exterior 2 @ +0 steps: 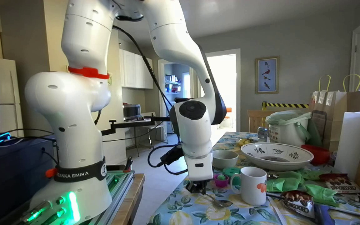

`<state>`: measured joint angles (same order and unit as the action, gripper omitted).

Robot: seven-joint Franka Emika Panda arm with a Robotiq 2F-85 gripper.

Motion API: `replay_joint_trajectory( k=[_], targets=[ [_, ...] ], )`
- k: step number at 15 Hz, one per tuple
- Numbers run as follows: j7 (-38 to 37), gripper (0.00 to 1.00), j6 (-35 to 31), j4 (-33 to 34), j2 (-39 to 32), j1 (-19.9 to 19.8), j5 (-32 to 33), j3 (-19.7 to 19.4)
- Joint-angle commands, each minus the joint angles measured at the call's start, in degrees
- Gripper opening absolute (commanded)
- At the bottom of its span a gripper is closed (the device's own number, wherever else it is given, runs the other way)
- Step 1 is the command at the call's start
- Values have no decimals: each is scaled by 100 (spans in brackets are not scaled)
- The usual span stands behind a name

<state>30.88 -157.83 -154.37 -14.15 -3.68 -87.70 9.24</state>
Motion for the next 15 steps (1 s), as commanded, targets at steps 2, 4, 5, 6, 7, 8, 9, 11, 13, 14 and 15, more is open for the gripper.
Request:
replay_joint_trajectory(
  k=[2,4,5,6,7,8,9,11,13,14,15],
  targets=[
    [346,0,-131,182,-255,38,-350,43],
    [344,0,-128,184,-240,43,-382,42],
    [339,0,-126,184,-227,48,-405,42],
    [336,0,-109,183,-213,54,-432,43],
    [337,0,-109,191,-201,63,-449,45],
    [320,0,-92,189,-170,73,-427,48],
    [243,21,-120,154,-80,104,-335,55],
    [146,33,-262,96,99,176,-234,69],
    [60,48,-410,68,227,229,-139,98],
    [77,57,-457,69,276,246,-143,118],
    [76,63,-494,76,304,263,-145,133]
  ],
)
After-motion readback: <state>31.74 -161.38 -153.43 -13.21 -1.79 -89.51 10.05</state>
